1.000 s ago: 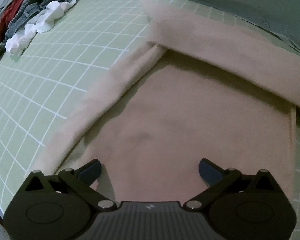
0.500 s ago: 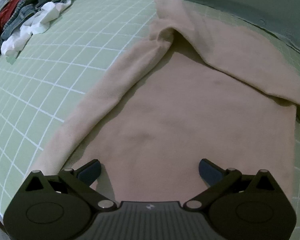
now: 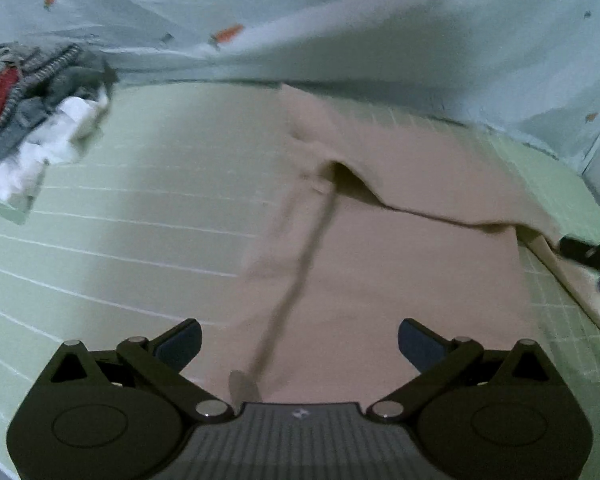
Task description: Fold clothes
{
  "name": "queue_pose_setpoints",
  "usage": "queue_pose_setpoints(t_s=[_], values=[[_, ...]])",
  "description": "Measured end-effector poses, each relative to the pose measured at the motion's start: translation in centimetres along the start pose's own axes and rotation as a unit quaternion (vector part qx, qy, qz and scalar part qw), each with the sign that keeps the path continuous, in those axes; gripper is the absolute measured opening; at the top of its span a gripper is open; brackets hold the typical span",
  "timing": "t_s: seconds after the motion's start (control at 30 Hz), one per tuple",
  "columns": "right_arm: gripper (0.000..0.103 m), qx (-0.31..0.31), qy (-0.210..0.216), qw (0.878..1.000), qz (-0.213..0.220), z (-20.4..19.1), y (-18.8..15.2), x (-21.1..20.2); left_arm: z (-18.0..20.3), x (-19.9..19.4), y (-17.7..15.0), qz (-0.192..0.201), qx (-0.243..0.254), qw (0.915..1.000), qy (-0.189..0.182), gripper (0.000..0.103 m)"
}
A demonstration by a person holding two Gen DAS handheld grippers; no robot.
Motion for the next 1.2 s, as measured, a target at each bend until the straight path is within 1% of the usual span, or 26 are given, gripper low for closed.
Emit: queue_pose_setpoints(t_s=[0.13, 0.27, 0.37, 0.4, 0.43, 0.47, 0.53, 0.57, 0.6, 0.63, 0.67, 0.7, 0.9, 0.97, 1.0, 1.03, 1.07, 1.2], values=[[0.103, 0.001, 0.019, 0.999, -0.046, -5.2, -3.4, -0.8, -4.4, -2.3, 0.1, 0.008, 0.006, 0.9999, 0.002, 0.103], [0.103, -0.024, 0.047, 0.995, -0.084, -10.7, -7.6, -2.0, -8.9, -4.4, 0.2, 0.014, 0.012, 0.9998, 0.006, 0.103], [0.101, -0.031, 0.055, 0.992, -0.107, -14.0, -10.2, -2.3, -12.2, -5.9, 0.3, 0.019, 0.016, 0.9997, 0.009, 0.103], [0.095, -0.03, 0.057, 0.992, -0.112, -15.0, -11.0, -2.4, -13.3, -6.4, 0.3, 0.02, 0.017, 0.9996, 0.01, 0.103], [0.085, -0.029, 0.063, 0.991, -0.114, -15.9, -11.6, -2.4, -14.3, -6.8, 0.3, 0.022, 0.019, 0.9995, 0.011, 0.103], [0.081, -0.027, 0.072, 0.99, -0.116, -16.9, -12.2, -2.5, -15.0, -7.0, 0.5, 0.022, 0.022, 0.9995, 0.011, 0.103], [0.063, -0.027, 0.084, 0.989, -0.115, -18.5, -12.7, -2.7, -16.4, -7.4, 0.7, 0.021, 0.028, 0.9993, 0.011, 0.103], [0.059, -0.029, 0.089, 0.989, -0.114, -19.2, -12.9, -2.8, -16.9, -7.5, 0.8, 0.019, 0.029, 0.9994, 0.01, 0.103], [0.051, -0.031, 0.093, 0.989, -0.114, -19.8, -13.0, -2.9, -17.3, -7.5, 0.9, 0.017, 0.03, 0.9994, 0.008, 0.103], [0.046, -0.034, 0.094, 0.989, -0.114, -20.2, -13.3, -3.1, -17.5, -7.5, 0.9, 0.016, 0.032, 0.9994, 0.005, 0.103], [0.035, -0.036, 0.093, 0.988, -0.115, -20.5, -13.4, -3.1, -17.7, -7.6, 0.9, 0.014, 0.035, 0.9993, 0.001, 0.103], [0.029, -0.038, 0.092, 0.988, -0.117, -20.7, -13.6, -3.1, -17.7, -7.5, 0.8, 0.013, 0.038, 0.9992, -0.002, 0.103], [0.023, -0.035, 0.101, 0.984, -0.143, -20.8, -14.6, -2.8, -16.9, -6.8, 0.5, 0.004, 0.052, 0.9984, -0.021, 0.103], [0.019, -0.033, 0.107, 0.982, -0.15, -20.5, -14.7, -2.7, -16.3, -6.5, 0.4, 0.002, 0.05, 0.9983, -0.028, 0.103], [0.015, -0.032, 0.111, 0.981, -0.154, -20.3, -14.7, -2.7, -15.9, -6.4, 0.3, 0.001, 0.049, 0.9983, -0.032, 0.103], [0.005, -0.031, 0.116, 0.98, -0.157, -20.2, -14.7, -2.6, -15.5, -6.2, 0.2, -0.001, 0.049, 0.9982, -0.036, 0.103], [0.002, -0.027, 0.125, 0.979, -0.16, -20.0, -14.7, -2.6, -15.0, -6.0, 0.2, -0.002, 0.048, 0.9981, -0.039, 0.103], [0.002, -0.03, 0.155, 0.976, -0.152, -19.2, -13.7, -3.2, -13.0, -5.6, 0.0, -0.003, 0.049, 0.9979, -0.041, 0.103]])
Point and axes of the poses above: each gripper's, at about its wrist camera, not at the fingertips, and x roughly the way its jaws point, z to its right, y to its top, the point moved 8 cm from there along x, roughly the way its jaws point, and after that the axes turned 13 degrees about -y, right-handed, at the moved point
